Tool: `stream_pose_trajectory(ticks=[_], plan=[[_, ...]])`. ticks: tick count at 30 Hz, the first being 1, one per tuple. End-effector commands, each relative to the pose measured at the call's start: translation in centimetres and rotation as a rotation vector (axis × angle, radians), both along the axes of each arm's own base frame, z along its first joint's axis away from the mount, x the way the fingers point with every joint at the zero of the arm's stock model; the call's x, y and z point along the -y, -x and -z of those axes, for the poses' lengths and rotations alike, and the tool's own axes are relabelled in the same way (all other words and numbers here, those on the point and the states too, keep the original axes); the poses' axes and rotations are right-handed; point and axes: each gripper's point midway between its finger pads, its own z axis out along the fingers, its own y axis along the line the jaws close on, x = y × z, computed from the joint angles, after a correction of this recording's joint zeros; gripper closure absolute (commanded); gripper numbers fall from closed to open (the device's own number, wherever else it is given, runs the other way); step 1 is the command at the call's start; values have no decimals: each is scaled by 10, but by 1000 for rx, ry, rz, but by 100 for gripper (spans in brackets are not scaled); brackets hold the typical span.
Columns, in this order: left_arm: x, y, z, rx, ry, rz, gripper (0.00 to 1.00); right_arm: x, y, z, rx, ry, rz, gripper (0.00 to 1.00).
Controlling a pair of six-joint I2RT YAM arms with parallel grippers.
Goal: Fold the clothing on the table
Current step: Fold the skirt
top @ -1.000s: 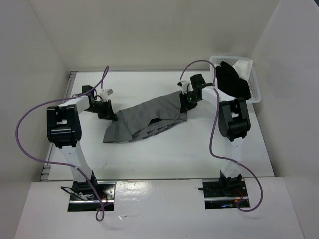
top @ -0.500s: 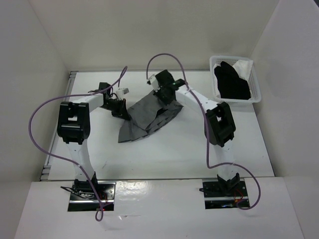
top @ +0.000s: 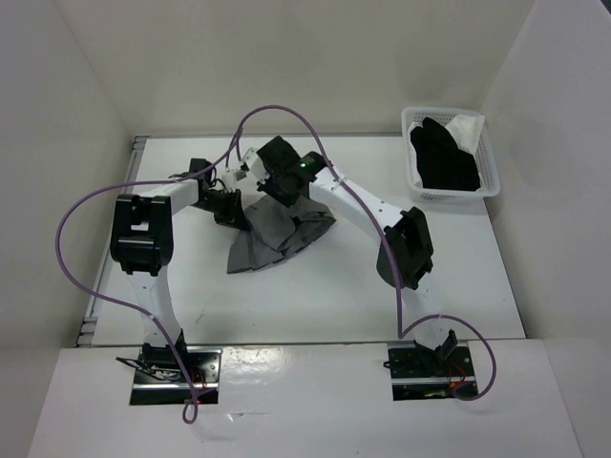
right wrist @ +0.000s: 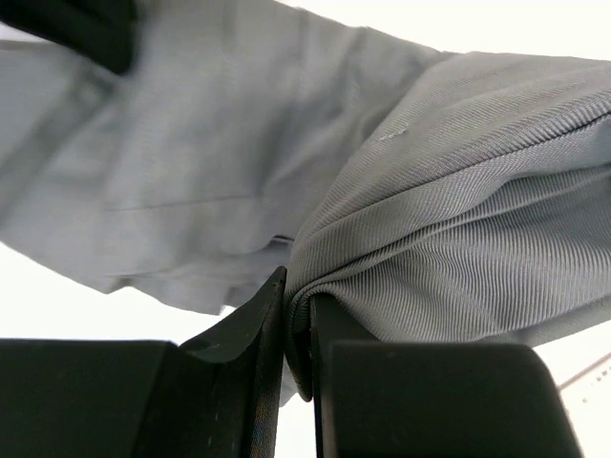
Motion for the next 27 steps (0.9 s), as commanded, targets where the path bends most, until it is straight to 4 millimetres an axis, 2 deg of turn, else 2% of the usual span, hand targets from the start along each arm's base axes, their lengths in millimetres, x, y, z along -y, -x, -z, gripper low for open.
stream_pose_trajectory(ticks=[1, 2, 7, 9, 10, 12, 13, 15, 16, 17, 19, 20, 22, 23, 24, 25, 27], plan=[[8, -7, -8, 21, 46, 7, 100, -23, 16, -5, -18, -4, -68, 100], [8, -7, -8, 21, 46, 7, 100, -34, 27, 2, -34, -1, -101, 100], [9, -7, -9, 20, 54, 10, 100, -55, 47, 20, -84, 4, -154, 100], [9, -7, -13, 29, 55, 10, 100, -67, 60, 34, -112, 14, -180, 100], [9, -7, -13, 29, 55, 10, 100, -65, 62, 35, -119, 22, -180, 100], [9, -5, -10, 20, 54, 10, 100, -75, 75, 41, -140, 20, -216, 100], [9, -5, -10, 20, 54, 10, 100, -77, 74, 41, -138, 17, -216, 100], [9, -5, -11, 14, 56, 3, 100, -90, 86, 39, -144, 7, -243, 100], [9, -5, -11, 14, 56, 3, 100, -93, 86, 41, -149, 2, -248, 100], [9, -5, -11, 14, 56, 3, 100, -99, 91, 33, -140, -7, -263, 100], [10, -4, -12, 13, 65, 7, 100, -107, 97, 35, -151, -7, -282, 100], [10, -4, -12, 13, 65, 7, 100, -116, 101, 21, -134, -36, -289, 100], [10, -5, -15, 22, 65, 7, 100, -122, 105, 24, -141, -38, -291, 100], [10, -5, -15, 23, 65, 7, 100, -129, 111, 18, -135, -56, -296, 96], [10, -5, -15, 23, 65, 7, 100, -131, 110, 15, -133, -67, -288, 79], [10, -5, -15, 23, 65, 7, 100, -139, 117, 14, -142, -82, -311, 35], [10, -5, -19, 32, 66, 7, 100, -141, 119, 8, -148, -100, -323, 21]])
